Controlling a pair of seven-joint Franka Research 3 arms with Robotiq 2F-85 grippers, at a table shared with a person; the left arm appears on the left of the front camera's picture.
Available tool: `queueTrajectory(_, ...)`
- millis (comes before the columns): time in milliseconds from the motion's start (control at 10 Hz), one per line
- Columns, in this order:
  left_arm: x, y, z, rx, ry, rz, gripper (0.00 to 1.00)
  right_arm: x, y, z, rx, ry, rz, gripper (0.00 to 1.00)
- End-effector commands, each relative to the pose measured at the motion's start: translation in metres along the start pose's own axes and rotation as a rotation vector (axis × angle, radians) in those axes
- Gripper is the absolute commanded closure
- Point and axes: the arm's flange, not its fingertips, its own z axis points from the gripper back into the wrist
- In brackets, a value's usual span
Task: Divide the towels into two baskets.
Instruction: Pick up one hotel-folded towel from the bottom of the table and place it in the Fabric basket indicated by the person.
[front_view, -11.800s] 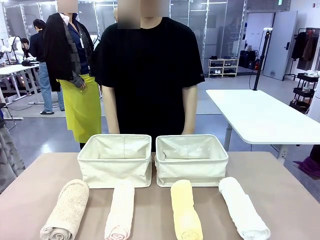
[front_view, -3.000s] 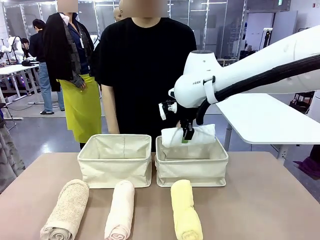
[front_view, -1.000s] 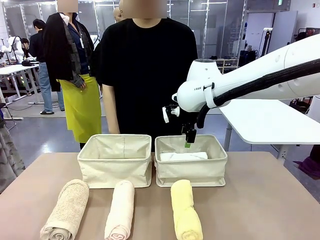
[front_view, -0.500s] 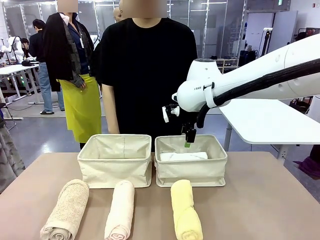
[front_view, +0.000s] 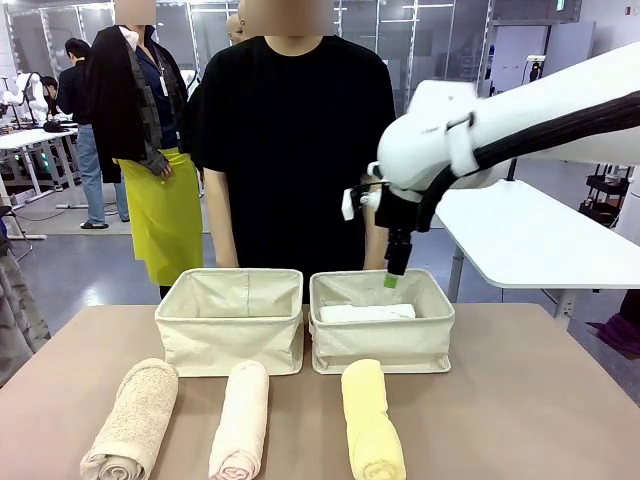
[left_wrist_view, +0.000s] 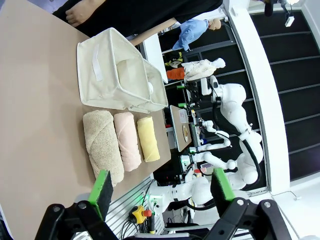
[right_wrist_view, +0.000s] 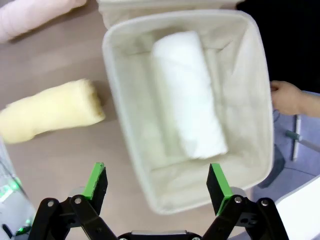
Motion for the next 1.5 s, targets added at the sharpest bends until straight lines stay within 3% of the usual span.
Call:
queueTrajectory(0,-0.001,-0.002,0.003,-0.008,-0.006,-0.008,0.0,-0.065,0.032,0.026,0.116,-0.1,-0.199,0.0)
queueTrajectory(200,-0.001,-0.002,0.003,-0.008,-0.006,-0.008,0.0,-0.13,0.057,0.055,0.195,-0.186,-0.417,0.0)
queueTrajectory(400,-0.001,-0.002,0.003,-0.008,-0.006,-0.008,0.0,-0.195,0.077,0.061,0.356,-0.365,-0.58,0.0)
queueTrajectory(600,-0.001,-0.002,0.003,-0.008,-0.006,-0.008,0.0,-0.283,0.088,0.07,0.436,-0.542,-0.771,0.0)
queueTrajectory(700,-0.001,-0.002,0.003,-0.008,-0.006,-0.008,0.0,-0.333,0.092,0.073,0.484,-0.52,-0.884,0.0)
queueTrajectory(800,-0.001,-0.002,0.003,-0.008,-0.006,-0.008,0.0,-0.394,0.095,0.077,0.493,-0.694,-0.966,0.0)
queueTrajectory(900,-0.001,-0.002,0.003,-0.008,-0.006,-0.008,0.0,-0.433,0.102,0.074,0.488,-0.783,-1.029,0.0)
queueTrajectory(1100,-0.001,-0.002,0.003,-0.008,-0.006,-0.008,0.0,-0.492,0.128,0.062,0.489,-0.831,-1.17,0.0)
queueTrajectory(1400,-0.001,-0.002,0.003,-0.008,-0.006,-0.008,0.0,-0.541,0.163,0.044,0.487,-1.012,-1.196,0.0)
